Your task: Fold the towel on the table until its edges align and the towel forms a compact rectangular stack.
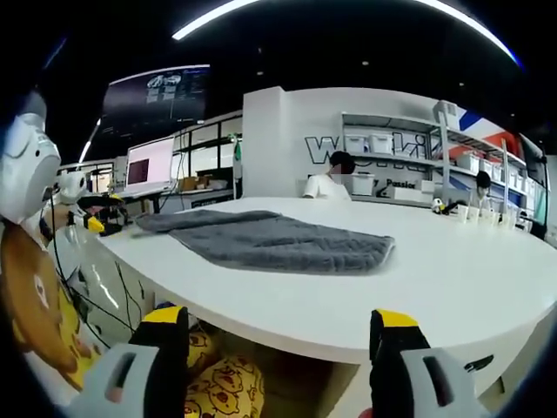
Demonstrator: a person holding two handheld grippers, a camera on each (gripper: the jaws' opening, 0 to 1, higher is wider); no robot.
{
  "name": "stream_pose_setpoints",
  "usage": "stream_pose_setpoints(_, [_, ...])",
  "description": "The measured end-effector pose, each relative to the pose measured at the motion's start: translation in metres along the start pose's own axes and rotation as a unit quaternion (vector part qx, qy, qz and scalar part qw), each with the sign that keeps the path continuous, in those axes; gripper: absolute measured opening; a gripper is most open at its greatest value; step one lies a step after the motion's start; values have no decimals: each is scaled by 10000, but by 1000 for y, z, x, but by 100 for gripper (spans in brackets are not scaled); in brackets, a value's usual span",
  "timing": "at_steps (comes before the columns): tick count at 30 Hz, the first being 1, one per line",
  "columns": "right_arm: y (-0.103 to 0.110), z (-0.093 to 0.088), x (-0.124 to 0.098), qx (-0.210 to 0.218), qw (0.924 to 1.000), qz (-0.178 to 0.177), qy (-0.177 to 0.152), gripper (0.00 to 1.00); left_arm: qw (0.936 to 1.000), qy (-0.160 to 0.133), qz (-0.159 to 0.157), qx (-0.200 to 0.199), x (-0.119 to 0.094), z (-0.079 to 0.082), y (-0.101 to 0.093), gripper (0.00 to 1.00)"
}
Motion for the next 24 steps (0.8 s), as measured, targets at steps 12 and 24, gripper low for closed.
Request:
stream_pose_setpoints(12, [6, 5, 4, -135, 9999, 36, 75, 89, 9898, -1094, 380, -828, -15, 15, -29, 99])
stream_pose_setpoints(24, [8, 9, 4, -227, 9997, 24, 122, 89, 9862, -1235, 264, -1074, -5, 10, -31, 99])
Point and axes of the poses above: the point that each gripper's makers call its tool centre point, and the gripper's own axes: x roughly forward along the fingers, y roughly to its left, z roughly out of its top, the point moved 1 cm from there along -x, roughly backward along the fingers, and after that the axes turned 14 degrees about -z, right-handed, at the moved point
